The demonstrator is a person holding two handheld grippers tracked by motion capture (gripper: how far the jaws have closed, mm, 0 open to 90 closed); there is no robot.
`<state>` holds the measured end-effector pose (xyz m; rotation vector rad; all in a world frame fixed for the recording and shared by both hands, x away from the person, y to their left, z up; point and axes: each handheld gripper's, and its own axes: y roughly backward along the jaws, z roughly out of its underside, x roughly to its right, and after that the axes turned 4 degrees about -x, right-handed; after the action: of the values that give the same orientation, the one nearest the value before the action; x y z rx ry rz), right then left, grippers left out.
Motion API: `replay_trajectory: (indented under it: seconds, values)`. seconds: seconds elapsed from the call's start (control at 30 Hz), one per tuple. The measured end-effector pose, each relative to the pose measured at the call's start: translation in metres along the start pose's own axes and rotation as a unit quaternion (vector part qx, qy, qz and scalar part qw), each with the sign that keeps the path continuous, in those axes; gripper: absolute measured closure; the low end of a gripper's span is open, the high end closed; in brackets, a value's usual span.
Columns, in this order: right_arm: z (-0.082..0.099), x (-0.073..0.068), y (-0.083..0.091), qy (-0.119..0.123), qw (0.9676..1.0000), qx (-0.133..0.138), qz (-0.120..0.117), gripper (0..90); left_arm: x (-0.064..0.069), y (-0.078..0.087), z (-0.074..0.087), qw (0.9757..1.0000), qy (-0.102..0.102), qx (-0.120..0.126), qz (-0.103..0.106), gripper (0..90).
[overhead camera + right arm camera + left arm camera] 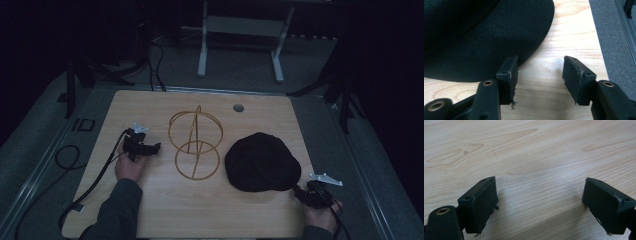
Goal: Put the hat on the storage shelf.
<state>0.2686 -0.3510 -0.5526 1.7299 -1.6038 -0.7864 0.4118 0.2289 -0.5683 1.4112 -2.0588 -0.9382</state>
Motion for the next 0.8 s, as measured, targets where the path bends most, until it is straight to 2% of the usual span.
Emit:
replay_trajectory:
  seconds: [0.07,0.17,0.33,0.67,0.8]
  values:
    - [-0.001,0.001,0.001,0.010,0.9999,-0.006,-0.006,53.2,0.000,0.000,0.000,1.0000,0.000,0.001,0.000,12.5]
    - [-0.001,0.001,0.002,0.013,0.9999,-0.008,-0.008,55.0,0.000,0.000,0.000,1.0000,0.000,0.000,0.000,12.5]
    - [-0.005,-0.005,0.010,0.032,0.9993,-0.014,-0.014,55.0,0.000,0.000,0.000,1.0000,0.000,0.001,0.000,12.5]
    - [-0.018,-0.012,0.028,0.049,0.9986,-0.011,-0.019,54.5,0.000,0.000,0.000,1.0000,0.000,0.001,0.000,12.5]
    - [-0.025,-0.017,0.035,0.057,0.9980,-0.003,-0.028,50.6,0.000,0.000,0.000,1.0000,0.000,0.001,0.000,12.5]
